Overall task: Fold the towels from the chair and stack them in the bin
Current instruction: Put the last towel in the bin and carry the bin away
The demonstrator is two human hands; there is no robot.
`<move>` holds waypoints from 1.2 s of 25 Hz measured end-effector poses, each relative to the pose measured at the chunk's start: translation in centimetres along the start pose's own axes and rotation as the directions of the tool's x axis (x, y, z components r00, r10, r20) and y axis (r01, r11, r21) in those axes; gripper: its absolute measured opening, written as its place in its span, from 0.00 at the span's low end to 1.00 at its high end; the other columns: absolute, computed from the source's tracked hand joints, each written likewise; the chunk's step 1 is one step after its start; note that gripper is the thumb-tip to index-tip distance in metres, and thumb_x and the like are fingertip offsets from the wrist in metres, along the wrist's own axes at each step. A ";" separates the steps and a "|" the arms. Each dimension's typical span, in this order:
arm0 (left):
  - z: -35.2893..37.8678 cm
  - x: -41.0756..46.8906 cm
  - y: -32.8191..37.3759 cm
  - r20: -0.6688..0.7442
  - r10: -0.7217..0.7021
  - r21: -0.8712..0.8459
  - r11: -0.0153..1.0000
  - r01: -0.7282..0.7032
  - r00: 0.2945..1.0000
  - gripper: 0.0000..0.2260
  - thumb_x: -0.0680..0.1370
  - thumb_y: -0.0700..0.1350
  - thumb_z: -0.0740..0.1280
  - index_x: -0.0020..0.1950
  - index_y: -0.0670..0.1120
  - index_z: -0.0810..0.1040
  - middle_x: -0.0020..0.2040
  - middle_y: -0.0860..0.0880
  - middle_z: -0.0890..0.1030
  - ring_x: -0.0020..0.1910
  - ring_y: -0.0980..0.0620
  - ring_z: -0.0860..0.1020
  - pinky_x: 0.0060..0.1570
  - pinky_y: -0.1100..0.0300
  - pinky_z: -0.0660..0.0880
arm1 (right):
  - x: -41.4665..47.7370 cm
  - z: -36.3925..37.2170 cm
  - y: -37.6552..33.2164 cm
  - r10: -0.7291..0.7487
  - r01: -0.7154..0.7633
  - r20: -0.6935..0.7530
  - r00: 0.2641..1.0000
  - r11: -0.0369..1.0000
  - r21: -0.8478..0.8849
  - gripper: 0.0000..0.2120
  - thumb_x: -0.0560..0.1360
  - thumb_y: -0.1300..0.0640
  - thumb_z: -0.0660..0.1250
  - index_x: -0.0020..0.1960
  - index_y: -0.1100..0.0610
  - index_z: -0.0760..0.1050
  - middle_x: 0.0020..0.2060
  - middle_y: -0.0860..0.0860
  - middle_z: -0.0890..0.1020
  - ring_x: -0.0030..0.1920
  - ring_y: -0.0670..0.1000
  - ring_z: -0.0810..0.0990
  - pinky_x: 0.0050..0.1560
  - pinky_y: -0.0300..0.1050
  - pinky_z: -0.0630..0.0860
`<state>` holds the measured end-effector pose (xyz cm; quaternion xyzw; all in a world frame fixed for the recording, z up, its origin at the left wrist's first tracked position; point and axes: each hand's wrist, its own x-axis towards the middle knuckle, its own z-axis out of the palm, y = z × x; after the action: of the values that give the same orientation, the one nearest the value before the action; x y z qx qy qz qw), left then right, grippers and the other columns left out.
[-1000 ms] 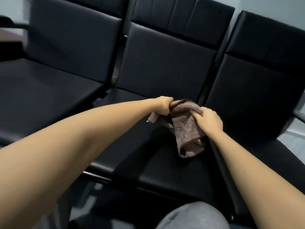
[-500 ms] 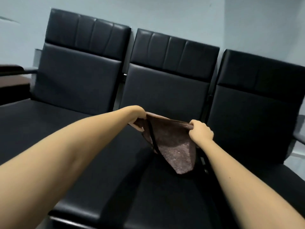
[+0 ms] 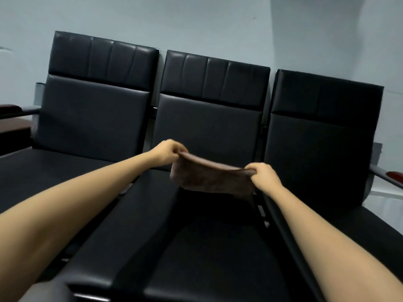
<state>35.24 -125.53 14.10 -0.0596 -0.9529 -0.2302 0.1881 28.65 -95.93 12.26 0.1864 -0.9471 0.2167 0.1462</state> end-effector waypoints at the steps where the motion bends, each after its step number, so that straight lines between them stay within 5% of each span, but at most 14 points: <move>1: 0.0 -1.0 -0.2 0.216 -0.026 0.077 0.997 0.010 0.976 0.13 0.72 0.33 0.64 0.52 0.43 0.82 0.41 0.51 0.81 0.41 0.55 0.77 0.41 0.65 0.71 | -0.7 0.3 0.3 0.002 0.006 0.196 0.981 0.999 -0.042 0.14 0.69 0.68 0.62 0.46 0.53 0.82 0.42 0.53 0.83 0.47 0.54 0.81 0.46 0.44 0.76; 3: 0.4 -2.7 -0.4 0.562 -0.127 0.127 0.990 0.066 0.817 0.08 0.75 0.36 0.66 0.52 0.45 0.81 0.35 0.54 0.78 0.33 0.59 0.75 0.33 0.67 0.72 | -2.2 0.5 0.5 0.030 0.029 0.547 0.837 0.995 -0.100 0.09 0.70 0.66 0.68 0.38 0.53 0.79 0.31 0.47 0.81 0.35 0.45 0.80 0.37 0.39 0.75; 6: 1.9 -4.7 -0.1 0.852 -0.260 0.171 0.958 0.228 0.454 0.06 0.77 0.39 0.66 0.52 0.46 0.79 0.41 0.53 0.81 0.39 0.58 0.79 0.38 0.67 0.75 | -4.6 1.2 0.7 0.190 -0.075 0.832 0.522 0.981 -0.177 0.06 0.71 0.63 0.71 0.41 0.53 0.78 0.27 0.43 0.82 0.30 0.42 0.80 0.39 0.40 0.78; 7: 2.5 -5.1 0.0 0.881 -0.286 0.205 0.949 0.239 0.377 0.05 0.78 0.39 0.66 0.51 0.47 0.78 0.43 0.53 0.81 0.41 0.58 0.79 0.39 0.67 0.75 | -5.0 1.6 0.8 0.230 -0.121 0.875 0.426 0.973 -0.196 0.05 0.72 0.64 0.70 0.43 0.54 0.78 0.29 0.44 0.83 0.33 0.44 0.82 0.44 0.43 0.79; 9: 3.8 -5.6 -0.4 0.877 -0.325 0.244 0.936 0.254 0.355 0.04 0.78 0.39 0.65 0.50 0.47 0.77 0.44 0.53 0.80 0.42 0.57 0.78 0.40 0.67 0.74 | -5.7 2.3 0.8 0.260 -0.181 0.901 0.347 0.961 -0.207 0.04 0.74 0.64 0.69 0.45 0.55 0.78 0.33 0.47 0.84 0.39 0.49 0.82 0.51 0.46 0.78; 12: 5.5 -5.8 -1.6 0.809 -0.345 0.213 0.927 0.310 0.476 0.05 0.78 0.39 0.65 0.53 0.46 0.76 0.43 0.51 0.79 0.41 0.56 0.77 0.38 0.66 0.74 | -5.7 3.2 1.4 0.298 -0.220 0.854 0.427 0.950 -0.221 0.04 0.74 0.59 0.70 0.47 0.53 0.77 0.42 0.50 0.82 0.45 0.51 0.80 0.53 0.47 0.76; 15: 6.2 -5.0 -2.3 0.696 -0.396 0.211 0.910 0.356 0.599 0.03 0.77 0.41 0.66 0.50 0.45 0.76 0.43 0.49 0.78 0.40 0.53 0.77 0.37 0.65 0.74 | -4.7 2.9 2.6 0.303 -0.216 0.741 0.599 0.953 -0.215 0.07 0.73 0.58 0.70 0.41 0.52 0.73 0.40 0.49 0.77 0.40 0.48 0.75 0.39 0.41 0.72; 19: 7.4 -3.9 -3.0 0.660 -0.512 0.327 0.854 0.404 0.550 0.06 0.77 0.43 0.63 0.51 0.42 0.73 0.48 0.45 0.76 0.44 0.48 0.76 0.35 0.63 0.73 | -3.6 3.7 2.2 0.221 -0.215 0.553 0.803 0.974 -0.077 0.09 0.72 0.65 0.68 0.36 0.55 0.71 0.31 0.50 0.74 0.30 0.46 0.71 0.23 0.31 0.65; 23: 8.7 -3.0 -2.7 0.596 -0.541 0.539 0.817 0.203 0.594 0.12 0.76 0.44 0.64 0.56 0.39 0.76 0.51 0.41 0.77 0.45 0.46 0.75 0.35 0.59 0.73 | -2.7 7.2 2.3 0.228 -0.249 0.378 0.897 0.968 0.008 0.05 0.73 0.61 0.66 0.48 0.57 0.73 0.52 0.56 0.78 0.50 0.52 0.76 0.44 0.39 0.71; 25: 9.5 -2.6 -1.9 0.548 -0.475 0.590 0.803 0.084 0.688 0.15 0.75 0.46 0.65 0.58 0.40 0.76 0.53 0.42 0.78 0.48 0.44 0.77 0.44 0.56 0.74 | -2.6 8.7 2.2 0.265 -0.269 0.351 0.898 0.962 -0.040 0.15 0.76 0.58 0.63 0.62 0.57 0.70 0.65 0.56 0.68 0.61 0.56 0.73 0.58 0.43 0.70; 27: 10.5 -2.5 -1.0 0.548 -0.342 0.453 0.888 0.073 0.764 0.22 0.75 0.49 0.67 0.66 0.44 0.70 0.64 0.45 0.74 0.60 0.44 0.75 0.57 0.53 0.73 | -3.4 9.8 1.8 0.287 -0.270 0.356 0.890 0.958 -0.096 0.17 0.78 0.57 0.60 0.66 0.56 0.67 0.68 0.56 0.63 0.63 0.58 0.71 0.63 0.46 0.67; 30: 12.7 -3.3 0.8 0.716 -0.140 0.247 0.967 -0.061 0.683 0.30 0.78 0.59 0.61 0.77 0.55 0.54 0.78 0.49 0.54 0.76 0.48 0.55 0.73 0.47 0.55 | -4.9 11.0 1.3 0.294 -0.263 0.358 0.886 0.955 -0.134 0.16 0.78 0.55 0.58 0.66 0.54 0.68 0.66 0.55 0.65 0.63 0.58 0.71 0.63 0.48 0.66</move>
<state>34.19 -119.07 2.68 -0.1009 -0.9711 -0.0691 -0.2051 30.34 -98.51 0.54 0.0800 -0.9824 0.1569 -0.0621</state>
